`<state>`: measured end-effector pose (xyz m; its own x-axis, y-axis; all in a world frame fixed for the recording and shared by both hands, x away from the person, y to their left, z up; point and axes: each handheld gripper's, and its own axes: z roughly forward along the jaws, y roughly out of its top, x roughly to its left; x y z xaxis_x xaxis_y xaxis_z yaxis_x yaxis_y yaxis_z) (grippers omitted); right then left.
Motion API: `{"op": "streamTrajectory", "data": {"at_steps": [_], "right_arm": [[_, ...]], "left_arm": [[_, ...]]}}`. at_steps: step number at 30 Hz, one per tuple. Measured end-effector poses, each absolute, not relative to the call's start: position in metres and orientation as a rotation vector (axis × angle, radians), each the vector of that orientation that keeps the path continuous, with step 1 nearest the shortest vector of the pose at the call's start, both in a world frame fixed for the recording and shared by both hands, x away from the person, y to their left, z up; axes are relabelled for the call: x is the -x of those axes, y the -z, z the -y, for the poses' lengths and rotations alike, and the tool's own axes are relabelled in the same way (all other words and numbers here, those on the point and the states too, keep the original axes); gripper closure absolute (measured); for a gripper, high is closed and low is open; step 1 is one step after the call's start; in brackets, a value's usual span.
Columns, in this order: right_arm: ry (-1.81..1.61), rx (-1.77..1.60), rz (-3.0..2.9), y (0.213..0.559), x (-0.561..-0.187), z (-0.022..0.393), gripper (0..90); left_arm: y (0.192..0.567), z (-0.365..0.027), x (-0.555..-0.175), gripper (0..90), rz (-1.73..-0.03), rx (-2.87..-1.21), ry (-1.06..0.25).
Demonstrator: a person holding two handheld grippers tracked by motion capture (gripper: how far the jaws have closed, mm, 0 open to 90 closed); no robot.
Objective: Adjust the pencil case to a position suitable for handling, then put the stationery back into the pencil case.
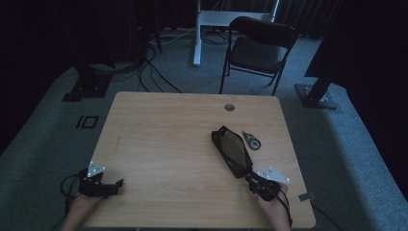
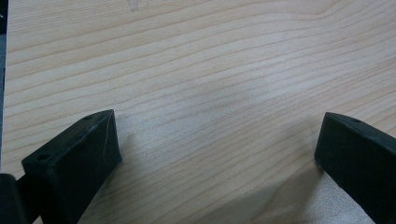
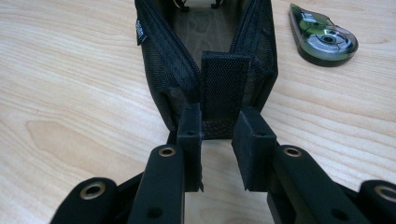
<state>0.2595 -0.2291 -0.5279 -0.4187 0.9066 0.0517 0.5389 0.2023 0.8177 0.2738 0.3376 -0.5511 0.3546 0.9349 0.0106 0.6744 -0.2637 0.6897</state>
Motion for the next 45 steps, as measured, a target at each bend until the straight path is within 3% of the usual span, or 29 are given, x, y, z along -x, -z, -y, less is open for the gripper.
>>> {"op": "streamTrajectory", "data": {"at_steps": [9, 11, 24, 45], "right_arm": [[-1.111, -1.312, -2.077, 0.526, -0.247, 0.230, 71.1], [-1.117, -1.311, -2.064, 0.525, -0.246, 0.233, 61.0], [-1.158, -1.283, -2.094, 0.521, -0.243, 0.270, 37.2], [-1.112, -1.411, -1.972, 0.537, -0.292, 0.295, 32.4]], "left_arm": [[0.551, -0.338, -0.274, 0.0, -1.394, -2.028, -0.570], [0.551, -0.338, -0.274, 0.0, -1.393, -2.028, -0.570], [0.551, -0.338, -0.274, 0.0, -1.396, -2.028, -0.572], [0.551, -0.338, -0.274, 0.0, -1.398, -2.027, -0.573]]}}
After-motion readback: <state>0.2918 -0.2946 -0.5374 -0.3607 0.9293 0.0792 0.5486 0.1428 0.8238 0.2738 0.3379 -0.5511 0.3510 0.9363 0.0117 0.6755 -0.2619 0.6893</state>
